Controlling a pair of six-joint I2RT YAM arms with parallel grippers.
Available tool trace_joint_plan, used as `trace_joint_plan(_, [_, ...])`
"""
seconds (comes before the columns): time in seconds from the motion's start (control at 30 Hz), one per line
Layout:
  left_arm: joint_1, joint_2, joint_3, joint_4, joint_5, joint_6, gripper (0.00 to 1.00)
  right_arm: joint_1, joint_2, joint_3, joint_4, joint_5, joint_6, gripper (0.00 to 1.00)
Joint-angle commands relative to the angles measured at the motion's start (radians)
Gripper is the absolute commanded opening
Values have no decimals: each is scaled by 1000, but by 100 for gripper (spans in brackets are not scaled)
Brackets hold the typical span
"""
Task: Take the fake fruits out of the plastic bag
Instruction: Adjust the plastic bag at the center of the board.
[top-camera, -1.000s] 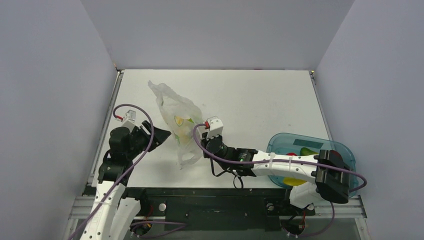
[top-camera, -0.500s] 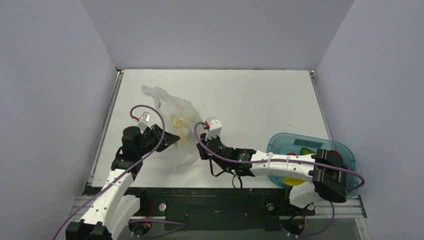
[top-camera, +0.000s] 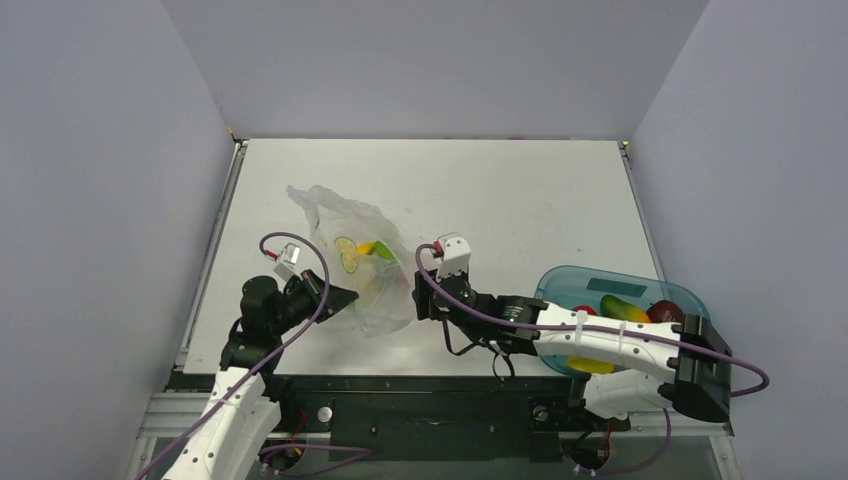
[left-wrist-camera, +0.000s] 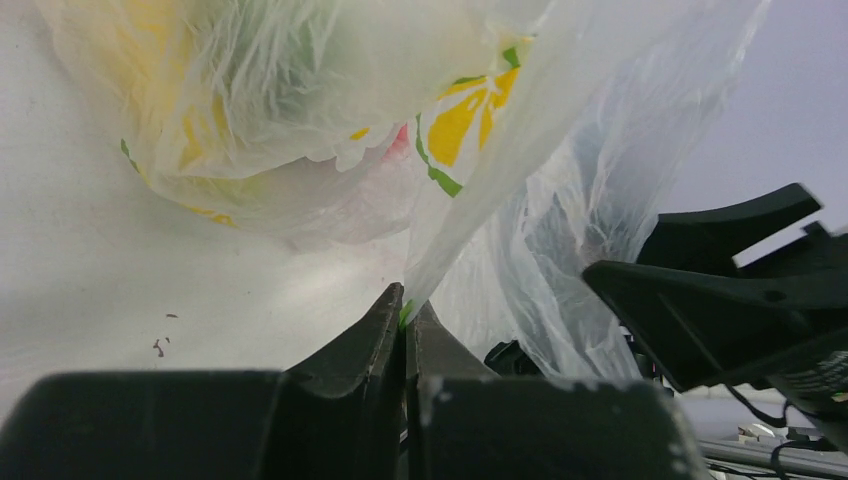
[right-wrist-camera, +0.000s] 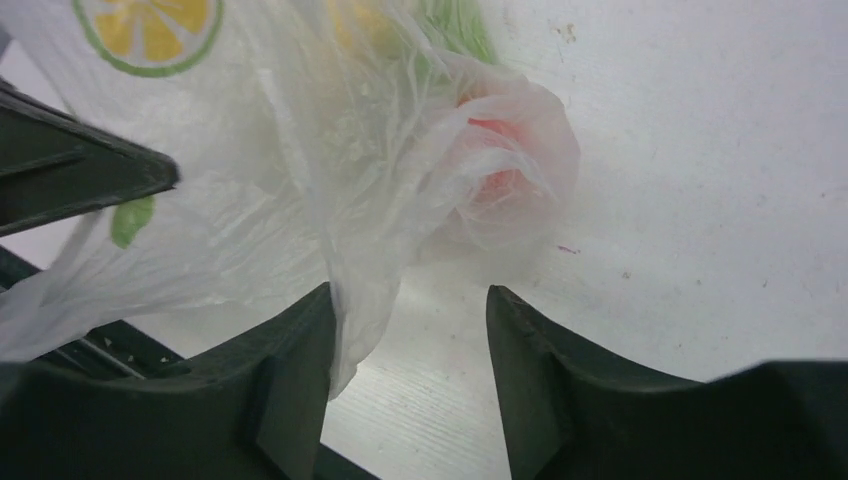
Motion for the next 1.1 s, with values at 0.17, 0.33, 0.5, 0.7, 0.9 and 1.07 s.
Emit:
trace_joint_plan(0.17, [1, 5, 36, -35, 28, 9, 0, 42, -66, 257, -11, -121, -158, 61])
trace_joint_plan(0.33, [0, 8, 62, -74, 23, 38, 0, 65, 37, 305, 141, -202, -181, 60])
trace_joint_plan(0.5, [0, 7, 58, -66, 22, 19, 0, 51, 219, 426, 204, -210, -181, 34])
trace_joint_plan(0.7, [1, -17, 76, -110, 25, 26, 0, -29, 343, 486, 169, -141, -117, 16])
trace_joint_plan(0.9, [0, -63, 65, -133, 43, 11, 0, -93, 463, 545, 140, -144, -173, 16])
trace_joint_plan(1.07, [1, -82, 48, -123, 51, -8, 0, -112, 625, 661, 77, -118, -220, 16])
